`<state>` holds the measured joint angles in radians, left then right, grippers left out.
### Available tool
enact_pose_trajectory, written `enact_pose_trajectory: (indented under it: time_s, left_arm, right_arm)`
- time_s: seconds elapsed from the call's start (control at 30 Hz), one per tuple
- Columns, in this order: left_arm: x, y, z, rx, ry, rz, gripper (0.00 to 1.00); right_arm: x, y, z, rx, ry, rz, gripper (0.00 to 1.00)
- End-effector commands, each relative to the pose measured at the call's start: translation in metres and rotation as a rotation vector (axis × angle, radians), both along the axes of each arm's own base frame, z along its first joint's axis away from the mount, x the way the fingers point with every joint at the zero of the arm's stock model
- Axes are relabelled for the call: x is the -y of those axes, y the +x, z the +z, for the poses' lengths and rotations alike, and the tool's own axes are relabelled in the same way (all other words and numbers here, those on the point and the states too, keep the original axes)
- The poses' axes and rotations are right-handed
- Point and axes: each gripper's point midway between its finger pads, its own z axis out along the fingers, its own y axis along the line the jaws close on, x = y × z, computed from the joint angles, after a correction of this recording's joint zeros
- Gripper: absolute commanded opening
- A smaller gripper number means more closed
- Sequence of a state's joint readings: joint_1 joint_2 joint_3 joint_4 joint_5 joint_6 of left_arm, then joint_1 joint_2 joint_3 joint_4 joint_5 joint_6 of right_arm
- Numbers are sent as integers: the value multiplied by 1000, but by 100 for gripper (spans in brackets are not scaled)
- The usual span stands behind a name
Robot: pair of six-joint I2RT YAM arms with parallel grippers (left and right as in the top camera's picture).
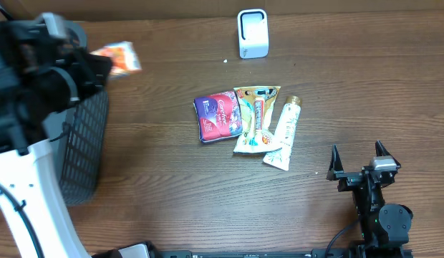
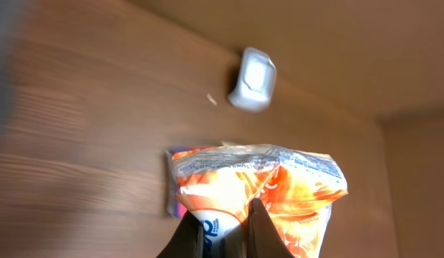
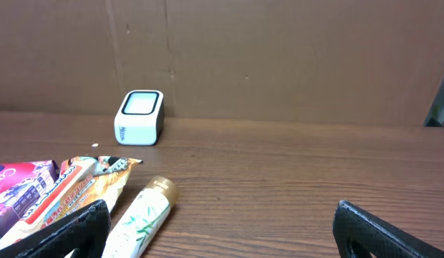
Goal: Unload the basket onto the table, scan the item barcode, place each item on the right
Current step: 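Lift the orange pouch out and present it to the white scanner, then release the pouch on the table and pull the left gripper back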
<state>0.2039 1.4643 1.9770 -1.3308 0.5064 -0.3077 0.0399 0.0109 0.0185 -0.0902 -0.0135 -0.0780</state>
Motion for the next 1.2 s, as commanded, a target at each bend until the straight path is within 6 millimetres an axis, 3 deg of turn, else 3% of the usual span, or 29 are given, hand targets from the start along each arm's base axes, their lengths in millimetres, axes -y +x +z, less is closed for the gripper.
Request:
enact_pose_trajectory:
  time_s: [0.0, 0.07, 0.2, 0.33, 0.4, 0.47, 0.57, 0.63, 0.67, 0.77, 0.8, 0.9, 0.93, 1.17]
  left_arm:
    - [60, 8, -43, -116, 1, -153, 4]
    - [104, 16, -82, -205, 2, -226, 4]
    - [182, 28, -143, -277, 7, -387, 4]
    - [239, 35, -195, -325, 38, -500, 4]
    - [248, 40, -228, -367, 103, -489, 4]
    - [242, 44, -257, -428, 175, -424, 4]
    - [235, 47, -277, -460, 228, -397, 4]
    - [227, 52, -278, -451, 258, -370, 5]
    - [224, 55, -276, -445, 266, -358, 14]
    - [222, 59, -267, -444, 237, -356, 93]
    - [220, 60, -261, -445, 225, -354, 100]
    - [217, 64, -234, -437, 202, -347, 100]
    - [214, 66, -209, -420, 201, -341, 100]
    - [185, 53, -117, -308, 276, -266, 100]
  right_arm:
    - [2, 0, -2, 4, -1, -11, 100]
    - [2, 0, -2, 3, -2, -11, 100]
    - [2, 0, -2, 4, -2, -11, 100]
    - [2, 0, -2, 3, -2, -11, 100]
    - [2, 0, -2, 4, -1, -11, 100]
    - [2, 0, -2, 4, -1, -11, 100]
    - [2, 0, -2, 3, -1, -11, 100]
    - [2, 0, -2, 3, -2, -11, 100]
    - [2, 0, -2, 3, -1, -11, 100]
    - [2, 0, -2, 4, -1, -11, 100]
    - [2, 0, -2, 3, -1, -11, 100]
    - [2, 0, -2, 3, -2, -11, 100]
    - [2, 0, -2, 3, -2, -11, 100]
    - [2, 0, -2, 3, -2, -11, 100]
